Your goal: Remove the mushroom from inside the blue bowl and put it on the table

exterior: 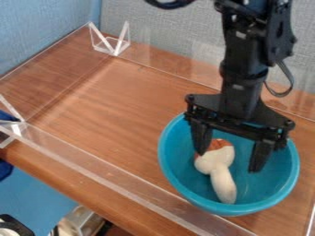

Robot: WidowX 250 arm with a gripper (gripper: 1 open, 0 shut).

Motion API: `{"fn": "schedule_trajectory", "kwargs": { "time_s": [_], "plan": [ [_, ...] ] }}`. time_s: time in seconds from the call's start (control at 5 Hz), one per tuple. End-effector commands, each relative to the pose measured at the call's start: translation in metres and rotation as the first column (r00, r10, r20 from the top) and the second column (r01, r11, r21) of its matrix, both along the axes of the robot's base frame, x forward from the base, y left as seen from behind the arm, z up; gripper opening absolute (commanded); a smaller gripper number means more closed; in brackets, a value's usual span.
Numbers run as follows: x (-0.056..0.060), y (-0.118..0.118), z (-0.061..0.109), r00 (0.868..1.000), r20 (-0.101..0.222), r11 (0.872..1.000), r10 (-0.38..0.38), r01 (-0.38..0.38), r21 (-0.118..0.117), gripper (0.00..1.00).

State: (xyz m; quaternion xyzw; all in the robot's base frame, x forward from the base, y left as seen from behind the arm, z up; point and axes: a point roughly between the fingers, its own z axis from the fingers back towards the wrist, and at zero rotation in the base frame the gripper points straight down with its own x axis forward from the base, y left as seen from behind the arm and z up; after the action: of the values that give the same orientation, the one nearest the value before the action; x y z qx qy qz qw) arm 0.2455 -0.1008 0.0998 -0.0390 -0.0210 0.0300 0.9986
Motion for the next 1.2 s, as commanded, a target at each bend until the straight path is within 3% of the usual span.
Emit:
{"fn": "schedule_trajectory", "kwargs": {
  "time_s": [0.0, 0.2, 0.4, 0.6, 1.0],
  "plan": [
    [0.006, 0.006, 0.015, 0.997, 0.077, 0.999, -0.004, 0.007, -0.039, 1.00],
    [0.008, 0.009, 0.016, 0.996, 0.088, 0.999, -0.027, 0.031, -0.044, 1.00],
    [-0.001, 0.009, 0.002, 0.995, 0.088, 0.998, 0.047, -0.042, -0.049, 1.00],
    [-0.008, 0.004, -0.008, 0.985, 0.118, 0.992, 0.123, -0.117, -0.052, 1.00],
    [-0.013, -0.031, -0.011, 0.984, 0.154, 0.995, 0.092, -0.084, -0.059, 1.00]
  ]
}}
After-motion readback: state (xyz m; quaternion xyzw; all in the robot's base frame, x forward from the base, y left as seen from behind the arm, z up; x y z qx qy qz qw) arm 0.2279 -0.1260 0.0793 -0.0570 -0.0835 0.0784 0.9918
